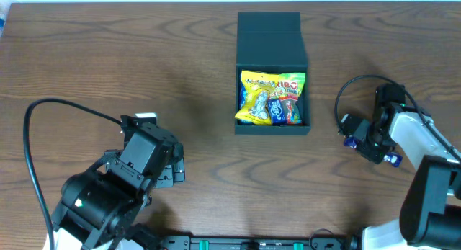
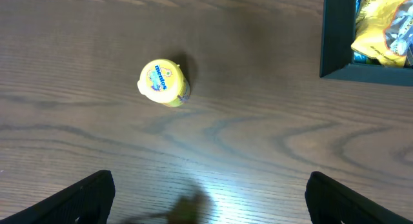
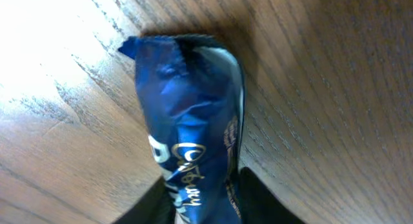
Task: Pack container
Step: 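Lift the Dairy Milk bar and carry it over the black box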
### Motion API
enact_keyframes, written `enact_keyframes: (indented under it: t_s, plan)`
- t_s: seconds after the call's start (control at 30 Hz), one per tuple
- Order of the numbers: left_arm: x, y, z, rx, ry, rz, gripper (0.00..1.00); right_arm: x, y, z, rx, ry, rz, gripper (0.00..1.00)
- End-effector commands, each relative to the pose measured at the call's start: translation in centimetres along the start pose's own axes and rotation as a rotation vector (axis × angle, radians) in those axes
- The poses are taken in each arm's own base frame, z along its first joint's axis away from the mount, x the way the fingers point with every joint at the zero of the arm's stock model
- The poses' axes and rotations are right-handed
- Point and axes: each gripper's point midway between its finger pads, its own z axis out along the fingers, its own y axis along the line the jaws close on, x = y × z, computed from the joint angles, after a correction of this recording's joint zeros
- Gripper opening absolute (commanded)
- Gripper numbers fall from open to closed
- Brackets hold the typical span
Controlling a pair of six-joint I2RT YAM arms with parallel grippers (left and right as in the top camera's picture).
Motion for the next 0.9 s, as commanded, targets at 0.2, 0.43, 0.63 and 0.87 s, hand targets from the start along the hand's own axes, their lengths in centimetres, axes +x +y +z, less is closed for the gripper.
enact_keyframes:
  t_s: [0.2,0.43,0.63,0.87]
  plan:
    - [-0.1,0.3,0.0,-0.017,-0.008,0.003,0.95,0.6,0.2,0.2,-0.017,0.01,0.035,0.15]
    - [-0.1,0.3,0.0,-0.017,-0.008,0.003,0.95,1.0,0.9,0.0,-0.047,0.03,0.028,0.02]
    - [-0.1,0.3,0.0,-0.017,-0.008,0.003,0.95,1.5,1.8,-0.6,-0.094,0.052,0.019,0.01]
    - [-0.1,0.3,0.0,-0.017,-0.008,0.003,0.95,0.8,1.1,-3.2,-0.112,0.055,0.023,0.02]
